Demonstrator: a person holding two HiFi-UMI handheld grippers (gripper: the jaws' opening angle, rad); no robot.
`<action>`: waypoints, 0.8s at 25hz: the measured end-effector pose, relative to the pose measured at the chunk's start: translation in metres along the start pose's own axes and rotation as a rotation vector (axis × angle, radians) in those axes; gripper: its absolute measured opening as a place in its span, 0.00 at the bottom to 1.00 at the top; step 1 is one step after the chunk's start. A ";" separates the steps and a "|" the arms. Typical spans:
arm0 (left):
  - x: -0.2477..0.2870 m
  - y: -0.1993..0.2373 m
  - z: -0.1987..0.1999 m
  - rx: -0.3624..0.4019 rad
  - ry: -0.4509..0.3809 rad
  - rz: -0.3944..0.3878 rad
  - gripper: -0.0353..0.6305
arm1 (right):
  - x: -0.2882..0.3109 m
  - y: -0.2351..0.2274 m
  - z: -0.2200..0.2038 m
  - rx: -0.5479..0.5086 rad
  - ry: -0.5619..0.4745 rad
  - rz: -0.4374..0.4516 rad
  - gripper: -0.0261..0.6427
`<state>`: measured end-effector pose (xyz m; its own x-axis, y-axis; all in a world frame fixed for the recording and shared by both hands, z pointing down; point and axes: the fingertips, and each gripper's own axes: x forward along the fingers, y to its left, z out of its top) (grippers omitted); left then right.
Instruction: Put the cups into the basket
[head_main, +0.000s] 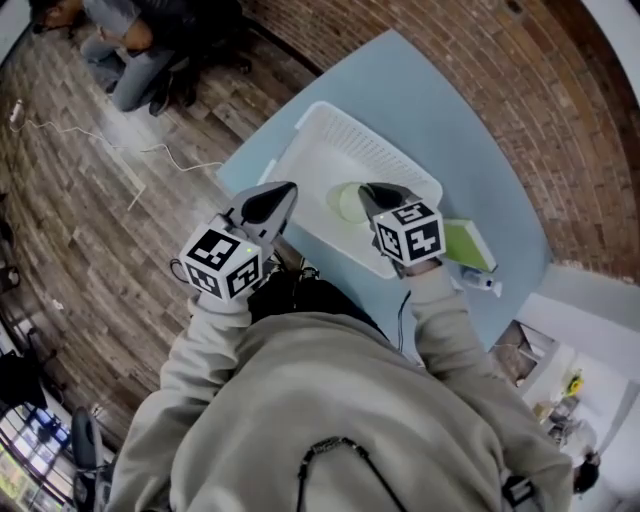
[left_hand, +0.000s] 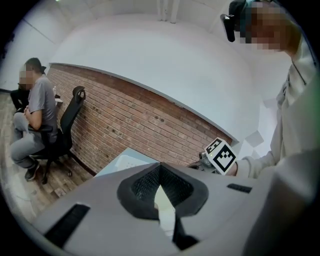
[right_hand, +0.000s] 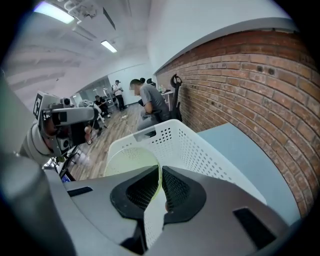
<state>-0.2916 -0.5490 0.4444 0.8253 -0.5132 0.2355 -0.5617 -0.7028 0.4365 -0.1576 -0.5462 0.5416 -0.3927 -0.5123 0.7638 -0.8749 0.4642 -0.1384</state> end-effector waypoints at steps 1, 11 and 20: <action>0.000 0.003 -0.003 -0.010 0.000 0.008 0.05 | 0.006 -0.001 -0.004 -0.003 0.013 0.005 0.09; -0.021 0.035 -0.041 -0.105 0.025 0.099 0.05 | 0.082 -0.013 -0.029 -0.003 0.114 0.046 0.09; -0.045 0.060 -0.052 -0.148 -0.001 0.197 0.05 | 0.136 -0.009 -0.052 -0.009 0.190 0.069 0.09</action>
<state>-0.3597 -0.5425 0.5047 0.7004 -0.6338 0.3282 -0.6973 -0.5093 0.5044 -0.1888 -0.5824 0.6795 -0.3907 -0.3341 0.8578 -0.8446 0.5006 -0.1897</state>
